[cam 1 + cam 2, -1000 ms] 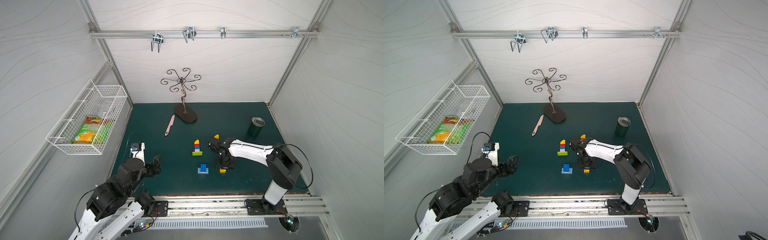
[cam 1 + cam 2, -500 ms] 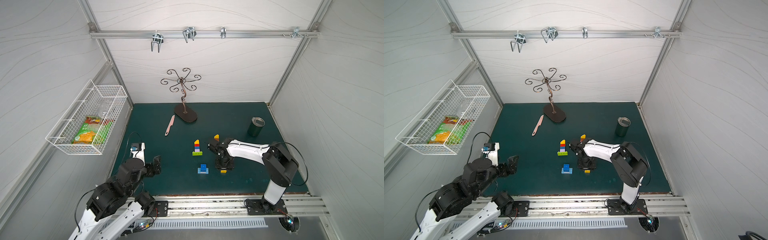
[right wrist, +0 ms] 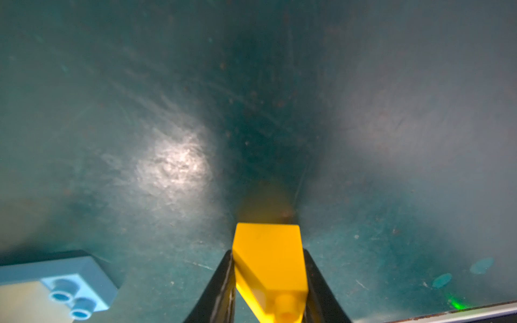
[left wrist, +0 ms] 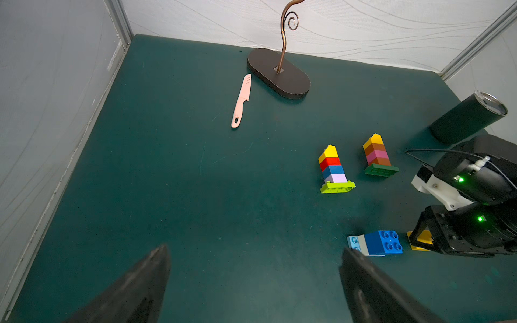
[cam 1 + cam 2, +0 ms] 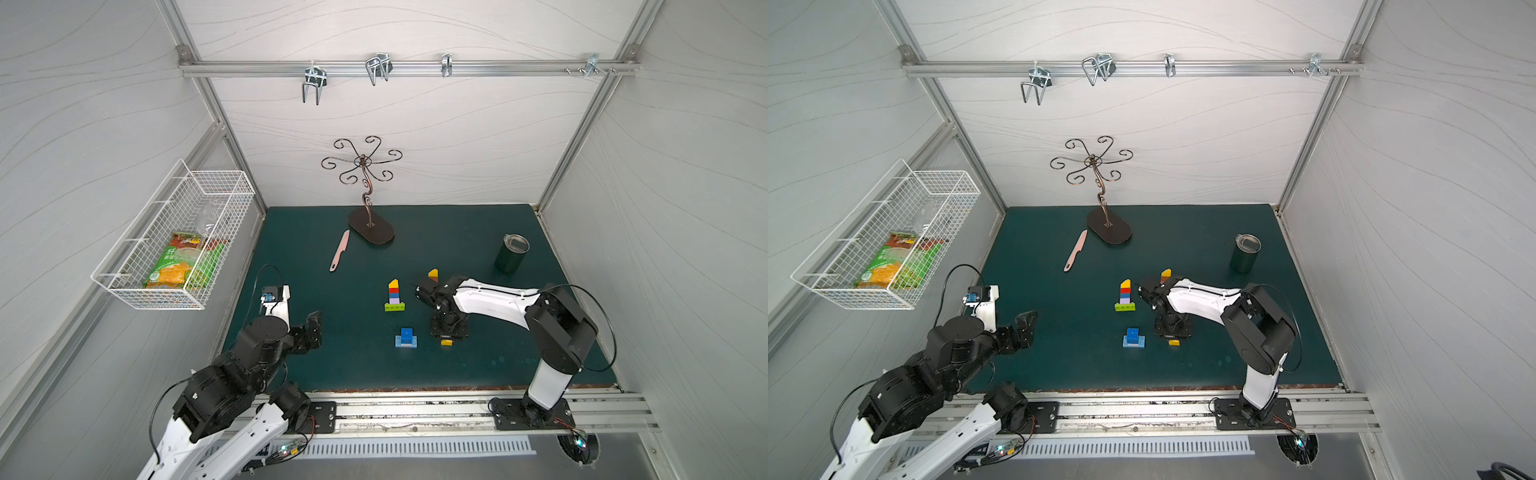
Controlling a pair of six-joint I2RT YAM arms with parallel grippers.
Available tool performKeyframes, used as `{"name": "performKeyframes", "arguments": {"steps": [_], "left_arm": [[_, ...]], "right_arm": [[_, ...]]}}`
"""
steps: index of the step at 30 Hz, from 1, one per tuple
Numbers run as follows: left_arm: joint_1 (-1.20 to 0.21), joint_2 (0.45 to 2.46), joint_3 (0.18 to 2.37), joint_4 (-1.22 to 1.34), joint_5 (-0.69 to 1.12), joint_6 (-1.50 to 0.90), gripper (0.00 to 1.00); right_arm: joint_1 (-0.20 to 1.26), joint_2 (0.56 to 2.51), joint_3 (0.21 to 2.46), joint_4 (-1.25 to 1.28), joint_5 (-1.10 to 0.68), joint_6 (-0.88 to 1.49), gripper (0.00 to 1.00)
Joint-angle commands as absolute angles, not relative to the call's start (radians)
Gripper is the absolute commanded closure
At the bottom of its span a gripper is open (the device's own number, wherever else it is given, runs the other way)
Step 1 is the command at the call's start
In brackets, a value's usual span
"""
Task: Assemble the number 1 with lego
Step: Pick up the lego brick from the center of the board, then assemble the lego brick with the lego brick.
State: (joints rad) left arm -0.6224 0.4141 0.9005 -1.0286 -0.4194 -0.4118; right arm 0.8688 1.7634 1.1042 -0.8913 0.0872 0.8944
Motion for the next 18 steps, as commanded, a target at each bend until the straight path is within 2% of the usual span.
{"name": "performKeyframes", "arguments": {"steps": [1, 9, 18], "left_arm": [[-0.620, 0.414, 0.905, -0.982, -0.428, -0.407, 0.00], [-0.620, 0.411, 0.904, -0.982, -0.425, -0.407, 0.00], [-0.620, 0.391, 0.904, -0.983, -0.431, -0.408, 0.00]], "right_arm": [[0.863, 1.685, 1.114, -0.939, 0.074, 0.920, 0.83], [0.896, 1.560, 1.228, -1.031, 0.052, 0.946, 0.85], [0.994, 1.682, 1.435, -1.093, 0.071, 0.968, 0.88]]}}
